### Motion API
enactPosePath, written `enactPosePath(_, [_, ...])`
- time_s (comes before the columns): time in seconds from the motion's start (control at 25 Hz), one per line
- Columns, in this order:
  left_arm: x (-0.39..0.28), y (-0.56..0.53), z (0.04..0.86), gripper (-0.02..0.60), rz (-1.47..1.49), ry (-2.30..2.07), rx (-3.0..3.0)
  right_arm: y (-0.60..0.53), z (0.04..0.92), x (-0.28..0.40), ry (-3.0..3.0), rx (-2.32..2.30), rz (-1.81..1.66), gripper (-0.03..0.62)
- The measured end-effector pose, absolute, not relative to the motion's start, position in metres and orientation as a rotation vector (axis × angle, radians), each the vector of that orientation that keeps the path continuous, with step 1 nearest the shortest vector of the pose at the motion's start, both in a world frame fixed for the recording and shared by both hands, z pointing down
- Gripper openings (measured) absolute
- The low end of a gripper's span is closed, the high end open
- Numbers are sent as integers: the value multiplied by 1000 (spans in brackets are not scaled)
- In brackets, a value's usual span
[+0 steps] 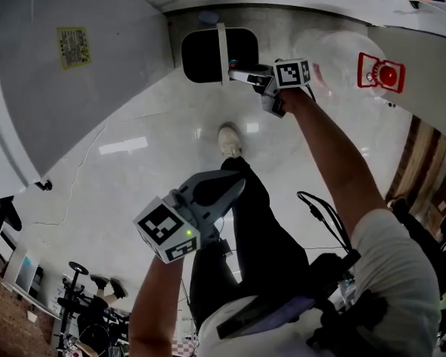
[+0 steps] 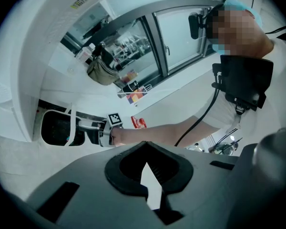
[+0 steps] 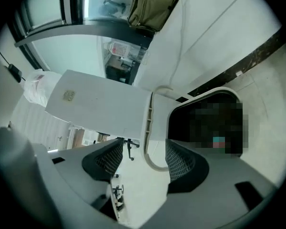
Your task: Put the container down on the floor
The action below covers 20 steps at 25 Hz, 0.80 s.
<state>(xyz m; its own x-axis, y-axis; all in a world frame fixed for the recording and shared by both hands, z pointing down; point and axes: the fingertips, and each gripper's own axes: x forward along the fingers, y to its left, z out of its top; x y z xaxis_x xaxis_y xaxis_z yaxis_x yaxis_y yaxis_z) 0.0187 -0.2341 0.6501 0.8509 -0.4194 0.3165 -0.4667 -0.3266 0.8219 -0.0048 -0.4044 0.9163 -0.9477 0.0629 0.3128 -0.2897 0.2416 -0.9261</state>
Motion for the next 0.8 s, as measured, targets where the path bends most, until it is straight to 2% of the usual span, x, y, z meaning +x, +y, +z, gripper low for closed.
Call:
enactPosePath(0.44, [21, -161, 564, 11, 51, -536, 2121, -318, 822, 71, -2208, 434, 1617, 223])
enactPosePath(0.56, [16, -125, 532, 11, 52, -505, 2171, -280, 774, 71, -2237, 465, 1576, 73])
enactPosePath(0.6, [15, -112, 521, 11, 46, -501, 2182, -264, 756, 68, -2248, 456, 1559, 42])
enactPosePath(0.8, [2, -49, 462, 11, 29, -503, 2217, -173, 658, 40, -2303, 323, 1369, 23])
